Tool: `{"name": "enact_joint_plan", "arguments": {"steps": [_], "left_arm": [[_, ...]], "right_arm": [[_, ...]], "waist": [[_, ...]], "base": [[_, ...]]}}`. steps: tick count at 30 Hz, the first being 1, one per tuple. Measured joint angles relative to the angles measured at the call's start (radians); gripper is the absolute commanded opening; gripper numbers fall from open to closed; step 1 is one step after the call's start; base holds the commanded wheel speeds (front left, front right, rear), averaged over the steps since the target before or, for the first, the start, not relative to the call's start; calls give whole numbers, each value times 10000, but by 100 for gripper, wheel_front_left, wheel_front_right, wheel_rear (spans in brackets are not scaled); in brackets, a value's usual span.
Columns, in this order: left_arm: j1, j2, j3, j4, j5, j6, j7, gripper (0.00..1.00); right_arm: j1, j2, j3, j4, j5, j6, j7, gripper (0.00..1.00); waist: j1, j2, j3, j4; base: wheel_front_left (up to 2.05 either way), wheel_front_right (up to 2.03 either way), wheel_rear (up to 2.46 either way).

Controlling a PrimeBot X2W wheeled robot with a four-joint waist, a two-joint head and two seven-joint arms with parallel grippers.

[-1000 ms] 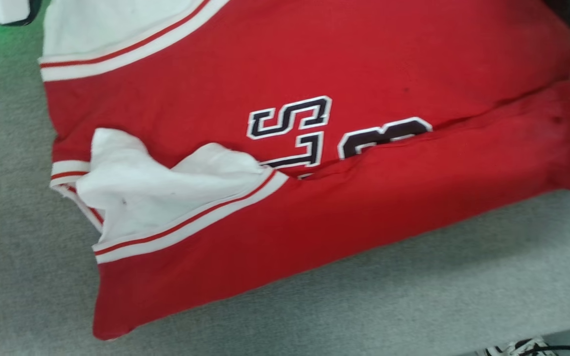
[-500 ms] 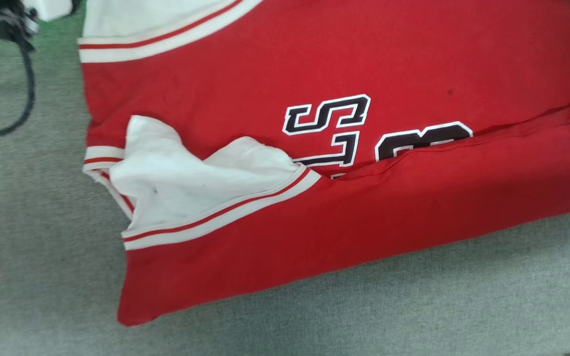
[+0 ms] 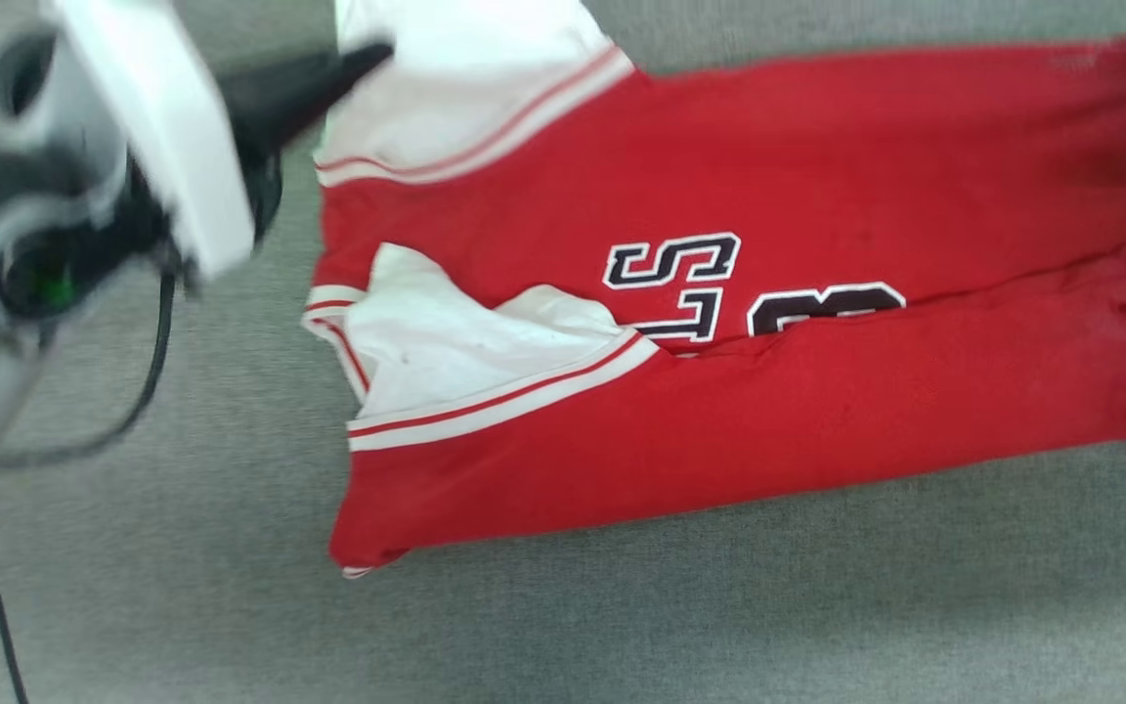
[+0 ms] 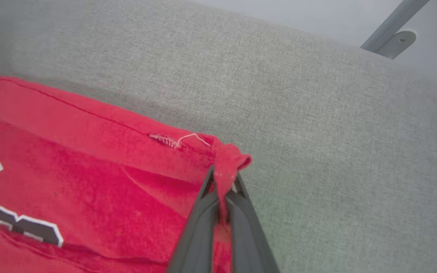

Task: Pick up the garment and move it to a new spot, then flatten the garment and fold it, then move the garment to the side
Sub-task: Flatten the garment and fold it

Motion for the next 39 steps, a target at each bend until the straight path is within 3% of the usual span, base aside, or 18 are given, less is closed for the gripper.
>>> {"name": "enact_joint_plan", "arguments": {"steps": [8,15,21,26,27,28,29,30,31,32,33,39], "left_arm": [[3104,1252,-268,-1904,-67,0,-2090,0],[5409,1664,-476,-2915,-211,136,-3689,0],[6373,1576,-734,-3047,-259,282,-4337,0],[6418,955,-995,-2203,67,364,-4483,0],[6374,836,-991,-2042,71,353,-4525,2],[6374,836,-991,-2042,71,353,-4525,18],[6294,748,-991,-1927,105,320,-4566,30],[6213,694,-988,-1824,161,307,-4612,38],[6191,639,-963,-1735,192,291,-4711,50],[6193,587,-953,-1661,245,251,-4778,80],[6198,554,-926,-1615,265,244,-4882,98],[6402,422,-878,-1384,460,222,-5505,100]], "right_arm": [[2820,-639,-941,-1020,301,-2,-761,0],[5125,-663,-2230,-1682,353,0,-1515,0],[6298,-267,-2987,-1987,88,0,-1979,0],[6345,284,-3078,-1762,-351,0,-2092,0],[6283,357,-3074,-1720,-416,0,-2105,11],[6283,357,-3074,-1720,-416,0,-2105,34],[6222,412,-3076,-1693,-518,0,-2173,43],[6179,449,-3072,-1680,-585,0,-2190,78],[6165,474,-3033,-1712,-598,-2,-2201,100],[6169,479,-2976,-1783,-535,-2,-2197,100],[6181,491,-2974,-1827,-384,-2,-2163,100],[6714,-109,-3266,-2186,199,-2,-1737,100]], "waist": [[-1,0,-1005,388],[0,0,-1131,542],[0,0,-893,502],[0,0,-610,442],[-1,0,-576,430],[-1,0,-576,430],[0,0,-552,422],[0,0,-536,414],[0,0,-527,401],[-1,0,-528,391],[-1,0,-537,382],[0,0,-690,498]], "base": [[0,0,0],[0,0,0],[0,0,0],[0,0,0],[0,0,0],[0,0,0],[0,0,0],[0,0,0],[0,0,0],[0,0,0],[0,0,0],[0,0,0]]}}
